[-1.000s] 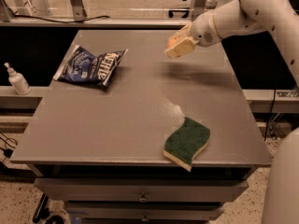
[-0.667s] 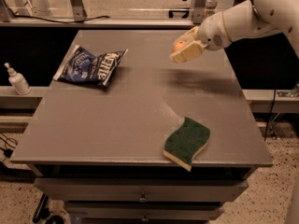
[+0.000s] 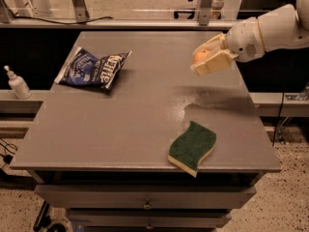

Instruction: Move orange near sponge

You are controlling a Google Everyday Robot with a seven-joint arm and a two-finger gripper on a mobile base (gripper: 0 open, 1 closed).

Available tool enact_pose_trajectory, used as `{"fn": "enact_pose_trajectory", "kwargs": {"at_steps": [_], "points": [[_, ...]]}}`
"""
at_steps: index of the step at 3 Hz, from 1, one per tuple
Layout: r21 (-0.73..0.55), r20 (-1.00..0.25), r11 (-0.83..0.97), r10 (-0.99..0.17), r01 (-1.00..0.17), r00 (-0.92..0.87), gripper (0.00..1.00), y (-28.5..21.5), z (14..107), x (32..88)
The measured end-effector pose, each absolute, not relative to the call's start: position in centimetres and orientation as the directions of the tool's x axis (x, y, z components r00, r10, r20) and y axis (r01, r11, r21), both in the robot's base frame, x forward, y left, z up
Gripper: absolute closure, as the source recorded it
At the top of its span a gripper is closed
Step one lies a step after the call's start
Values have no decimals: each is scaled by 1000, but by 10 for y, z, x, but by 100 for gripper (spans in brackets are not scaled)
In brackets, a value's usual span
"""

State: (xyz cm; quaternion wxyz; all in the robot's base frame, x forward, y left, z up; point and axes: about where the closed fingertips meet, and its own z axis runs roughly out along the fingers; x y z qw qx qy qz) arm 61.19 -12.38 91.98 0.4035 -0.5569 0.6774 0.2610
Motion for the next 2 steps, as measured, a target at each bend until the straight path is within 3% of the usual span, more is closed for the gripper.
{"fn": "enact_pose_trajectory", "kwargs": {"at_steps": [2], "points": [[-57,-851,257,-517,-965,-87,100,-166,903,558]]}}
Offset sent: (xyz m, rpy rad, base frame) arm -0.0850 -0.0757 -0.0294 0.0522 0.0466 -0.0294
